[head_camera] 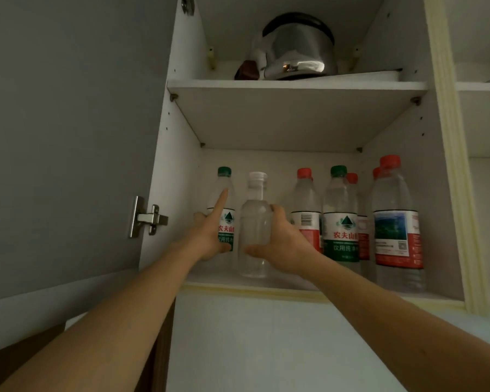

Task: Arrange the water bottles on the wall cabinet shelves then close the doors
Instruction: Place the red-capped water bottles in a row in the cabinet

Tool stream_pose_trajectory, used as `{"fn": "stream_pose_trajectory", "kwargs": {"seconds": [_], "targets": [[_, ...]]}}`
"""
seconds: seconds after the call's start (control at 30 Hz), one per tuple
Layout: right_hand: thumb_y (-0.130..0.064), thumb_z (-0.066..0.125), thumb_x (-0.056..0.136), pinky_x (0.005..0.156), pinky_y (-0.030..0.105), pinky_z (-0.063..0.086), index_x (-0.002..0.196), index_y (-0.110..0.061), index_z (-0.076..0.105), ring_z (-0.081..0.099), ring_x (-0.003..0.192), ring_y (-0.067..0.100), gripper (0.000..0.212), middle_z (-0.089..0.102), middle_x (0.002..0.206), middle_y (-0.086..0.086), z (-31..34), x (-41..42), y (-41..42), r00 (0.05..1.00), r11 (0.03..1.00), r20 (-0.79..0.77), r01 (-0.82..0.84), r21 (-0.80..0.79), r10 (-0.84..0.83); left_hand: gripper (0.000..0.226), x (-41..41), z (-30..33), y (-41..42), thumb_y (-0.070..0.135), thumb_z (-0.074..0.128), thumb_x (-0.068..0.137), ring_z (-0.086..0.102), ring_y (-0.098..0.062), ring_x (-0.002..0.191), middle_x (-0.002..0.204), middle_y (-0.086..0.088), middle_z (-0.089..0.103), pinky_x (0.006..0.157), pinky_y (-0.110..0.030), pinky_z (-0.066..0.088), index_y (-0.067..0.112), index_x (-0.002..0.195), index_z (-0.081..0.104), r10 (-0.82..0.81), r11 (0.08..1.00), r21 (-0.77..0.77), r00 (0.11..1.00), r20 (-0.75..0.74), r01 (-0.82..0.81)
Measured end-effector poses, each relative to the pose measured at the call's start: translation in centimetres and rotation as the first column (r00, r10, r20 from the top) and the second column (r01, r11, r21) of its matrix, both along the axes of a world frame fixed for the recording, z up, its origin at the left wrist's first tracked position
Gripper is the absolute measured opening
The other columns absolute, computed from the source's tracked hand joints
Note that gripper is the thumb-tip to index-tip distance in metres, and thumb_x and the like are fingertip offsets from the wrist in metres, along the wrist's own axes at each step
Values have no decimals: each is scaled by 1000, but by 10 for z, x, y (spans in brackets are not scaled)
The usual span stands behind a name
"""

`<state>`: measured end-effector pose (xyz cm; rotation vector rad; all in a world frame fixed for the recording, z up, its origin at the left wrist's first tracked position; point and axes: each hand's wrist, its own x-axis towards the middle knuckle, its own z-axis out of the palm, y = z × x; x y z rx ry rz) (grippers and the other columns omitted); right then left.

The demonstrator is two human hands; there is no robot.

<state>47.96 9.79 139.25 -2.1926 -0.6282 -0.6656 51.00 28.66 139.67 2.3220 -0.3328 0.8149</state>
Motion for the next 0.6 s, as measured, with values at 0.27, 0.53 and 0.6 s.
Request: {"fn": "stream_pose_trajectory", "kwargs": {"seconds": [0.27,0.53,0.6], "targets": [[-11,85,78,71,38,60,147,-18,16,59,107,31,98,45,137,13,35,54,30,956,997,-290,20,-81,-43,136,33,-1,9,10,86,77,49,-34,125,147,-18,23,109,-48,44,55,148,-21,134,987,89,991,23,-136],[-11,85,80,83,52,61,151,-7,23,69,102,35,95,58,129,23,56,83,42,915,956,-370,49,-291,-160,139,46,2,20,23,87,77,51,-37,125,147,-25,27,107,-51,46,48,146,-32,272,926,263,962,36,-272],[-11,85,81,87,53,60,147,-2,34,69,106,37,84,61,127,23,59,86,41,894,947,-412,42,-318,-177,136,49,4,20,36,84,79,48,-39,126,144,-26,30,106,-51,45,42,148,-33,361,857,366,929,78,-363]]}}
